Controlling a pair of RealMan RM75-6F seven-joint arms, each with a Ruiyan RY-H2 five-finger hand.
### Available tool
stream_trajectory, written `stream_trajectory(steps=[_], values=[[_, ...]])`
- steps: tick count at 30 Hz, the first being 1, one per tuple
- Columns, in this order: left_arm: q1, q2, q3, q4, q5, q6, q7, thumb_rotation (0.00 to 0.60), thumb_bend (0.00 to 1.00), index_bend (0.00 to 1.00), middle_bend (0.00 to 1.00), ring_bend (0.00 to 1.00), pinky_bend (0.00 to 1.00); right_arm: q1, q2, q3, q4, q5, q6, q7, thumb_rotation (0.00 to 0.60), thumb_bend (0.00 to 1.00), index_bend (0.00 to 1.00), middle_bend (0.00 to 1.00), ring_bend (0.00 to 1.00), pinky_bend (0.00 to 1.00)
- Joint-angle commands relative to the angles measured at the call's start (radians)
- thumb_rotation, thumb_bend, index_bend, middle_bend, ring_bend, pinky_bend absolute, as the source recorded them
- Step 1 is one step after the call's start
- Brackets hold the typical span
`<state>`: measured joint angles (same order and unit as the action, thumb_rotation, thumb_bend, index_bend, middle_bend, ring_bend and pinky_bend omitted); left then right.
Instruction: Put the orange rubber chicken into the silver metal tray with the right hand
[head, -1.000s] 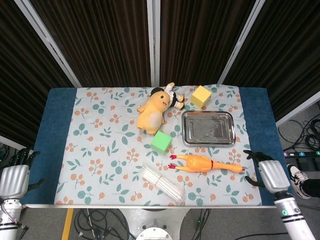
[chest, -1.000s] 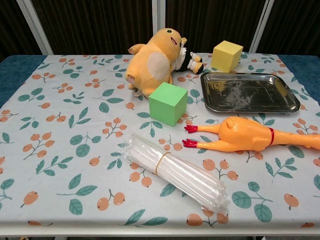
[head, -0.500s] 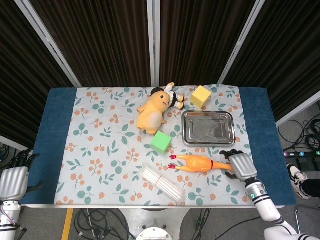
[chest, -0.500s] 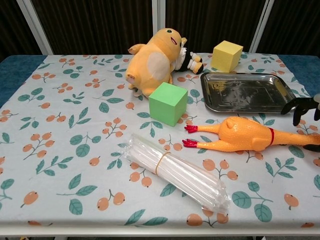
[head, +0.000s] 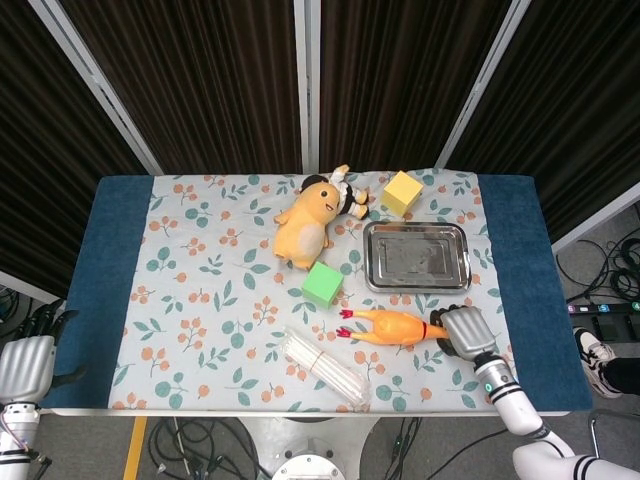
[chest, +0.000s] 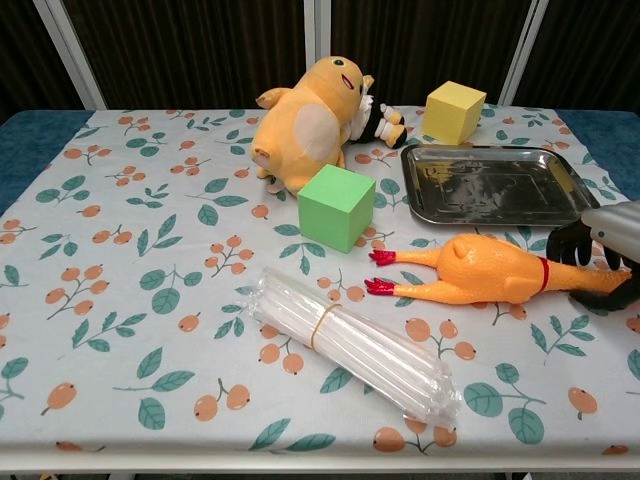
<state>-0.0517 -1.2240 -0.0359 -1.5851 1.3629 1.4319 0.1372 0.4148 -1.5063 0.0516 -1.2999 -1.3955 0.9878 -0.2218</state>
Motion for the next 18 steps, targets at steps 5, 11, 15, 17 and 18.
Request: stream_trajectory(steps=[5,11,15,17,18], values=[[-0.011,0.011,-0.002,-0.001,0.027,-0.005,-0.039,0.600,0.15,0.26,0.17,0.11,0.18,0.018,0.027,-0.004,-0.004,-0.087,0.074,0.024,0.600,0.36,0.80,0.71,0.67,0.88],[-0.060,0.062,-0.015,-0.030,0.109,-0.031,-0.166,0.600,0.15,0.27,0.17,0.11,0.18,0.057,0.158,0.003,-0.111,-0.197,0.137,0.031,0.600,0.34,0.95,0.79,0.76,1.00],[-0.112,0.105,-0.039,-0.060,0.163,-0.053,-0.279,0.600,0.15,0.26,0.18,0.11,0.18,0.095,0.259,0.025,-0.207,-0.248,0.151,-0.003,0.600,0.33,0.96,0.81,0.78,1.00],[-0.148,0.127,-0.060,-0.077,0.179,-0.076,-0.364,0.600,0.15,0.26,0.18,0.11,0.18,0.123,0.312,0.045,-0.266,-0.251,0.129,-0.013,0.600,0.33,0.96,0.81,0.78,1.00],[-0.166,0.136,-0.070,-0.084,0.182,-0.091,-0.405,0.600,0.15,0.26,0.18,0.11,0.18,0.137,0.333,0.056,-0.291,-0.248,0.116,-0.017,0.600,0.33,0.96,0.81,0.78,1.00]])
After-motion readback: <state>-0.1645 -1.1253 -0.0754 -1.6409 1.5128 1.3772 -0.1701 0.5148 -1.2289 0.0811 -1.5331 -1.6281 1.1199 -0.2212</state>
